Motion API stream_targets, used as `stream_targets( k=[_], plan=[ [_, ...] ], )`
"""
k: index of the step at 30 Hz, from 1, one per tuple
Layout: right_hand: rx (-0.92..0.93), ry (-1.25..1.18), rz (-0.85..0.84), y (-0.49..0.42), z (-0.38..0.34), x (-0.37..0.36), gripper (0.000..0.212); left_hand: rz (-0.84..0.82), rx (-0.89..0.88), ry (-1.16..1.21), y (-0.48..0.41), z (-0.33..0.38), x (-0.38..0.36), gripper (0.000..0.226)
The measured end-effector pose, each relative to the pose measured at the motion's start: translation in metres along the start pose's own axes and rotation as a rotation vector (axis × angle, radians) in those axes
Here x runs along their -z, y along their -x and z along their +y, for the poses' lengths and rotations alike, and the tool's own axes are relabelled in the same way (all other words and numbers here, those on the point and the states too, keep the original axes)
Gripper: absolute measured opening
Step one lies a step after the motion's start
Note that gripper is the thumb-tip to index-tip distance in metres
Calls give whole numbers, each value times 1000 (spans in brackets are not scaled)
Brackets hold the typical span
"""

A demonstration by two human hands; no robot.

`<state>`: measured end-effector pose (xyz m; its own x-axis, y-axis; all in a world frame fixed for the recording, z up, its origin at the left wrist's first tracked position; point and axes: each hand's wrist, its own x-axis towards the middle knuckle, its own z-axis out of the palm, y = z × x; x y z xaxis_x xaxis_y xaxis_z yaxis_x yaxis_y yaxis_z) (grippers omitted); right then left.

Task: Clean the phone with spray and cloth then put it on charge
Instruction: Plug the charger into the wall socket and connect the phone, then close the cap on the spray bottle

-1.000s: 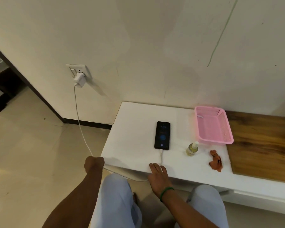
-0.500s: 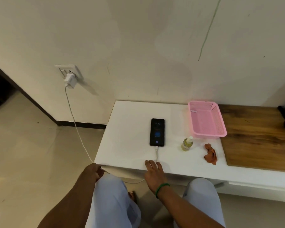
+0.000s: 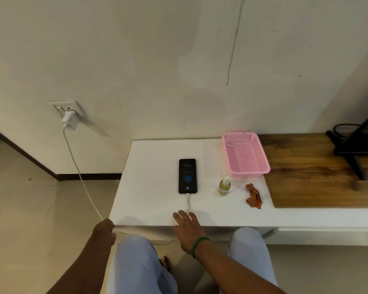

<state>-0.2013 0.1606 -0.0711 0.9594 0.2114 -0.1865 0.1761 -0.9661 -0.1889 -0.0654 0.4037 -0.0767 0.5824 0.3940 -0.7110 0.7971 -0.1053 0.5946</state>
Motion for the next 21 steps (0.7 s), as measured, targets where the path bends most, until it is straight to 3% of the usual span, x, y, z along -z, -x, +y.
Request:
stream_targets(
  k=[2,4,6,9,13,18,21],
  plan=[
    [17,-10,24,2,1,8,39,122,-43,-108,6,9,-3,41],
    [32,-33,62,4,3,18,44,284,-85,-187,17,24,-12,43],
    [51,-79,138,7,6,28,47,346,-227,-219,37,42,-26,43],
    [36,-126,333,12,19,39,46,230,-510,-144,73,62,-55,52],
    [-78,-268,578,23,51,65,37,-16,-754,-143,119,74,-104,44],
    [-280,-330,849,57,104,105,32,-215,-898,-287,169,63,-160,31],
    [-458,-351,955,80,151,114,27,-298,-936,-368,183,51,-188,35]
  ],
)
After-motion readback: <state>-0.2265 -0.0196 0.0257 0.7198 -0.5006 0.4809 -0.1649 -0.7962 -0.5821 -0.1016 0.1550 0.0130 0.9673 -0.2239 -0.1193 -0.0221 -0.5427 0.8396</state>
